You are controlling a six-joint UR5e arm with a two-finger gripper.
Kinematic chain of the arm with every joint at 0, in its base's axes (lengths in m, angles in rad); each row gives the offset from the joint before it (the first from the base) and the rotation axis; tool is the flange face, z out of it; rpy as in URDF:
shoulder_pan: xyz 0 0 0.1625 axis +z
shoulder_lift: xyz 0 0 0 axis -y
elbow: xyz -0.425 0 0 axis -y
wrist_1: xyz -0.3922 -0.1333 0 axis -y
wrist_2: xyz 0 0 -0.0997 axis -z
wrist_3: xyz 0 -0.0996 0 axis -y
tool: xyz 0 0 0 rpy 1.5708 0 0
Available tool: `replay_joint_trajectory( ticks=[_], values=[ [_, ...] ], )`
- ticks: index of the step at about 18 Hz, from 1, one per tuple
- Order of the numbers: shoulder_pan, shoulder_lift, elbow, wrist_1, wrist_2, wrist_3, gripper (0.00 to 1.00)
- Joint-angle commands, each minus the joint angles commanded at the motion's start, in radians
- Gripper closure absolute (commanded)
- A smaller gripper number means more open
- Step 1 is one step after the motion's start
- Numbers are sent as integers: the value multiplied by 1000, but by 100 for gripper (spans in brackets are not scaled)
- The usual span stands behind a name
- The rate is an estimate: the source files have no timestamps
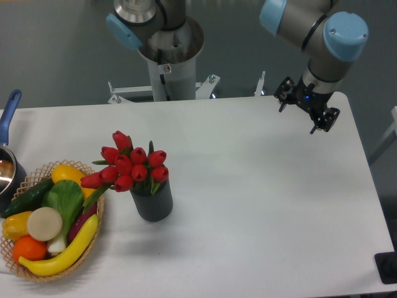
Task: Pick up the flowers from the vase
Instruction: 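Move the open gripper toward the red tulip bouquet in the vase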
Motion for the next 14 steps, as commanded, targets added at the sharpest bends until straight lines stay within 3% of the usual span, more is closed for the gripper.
replay_joint_trajectory(
  ticks=[5, 11, 14],
  values=[
    [-2, 3, 8, 2, -11, 14, 0],
    [0, 37, -26, 15, -162, -15, 0],
    [-9, 43, -44, 17, -222, -118, 0]
  ],
)
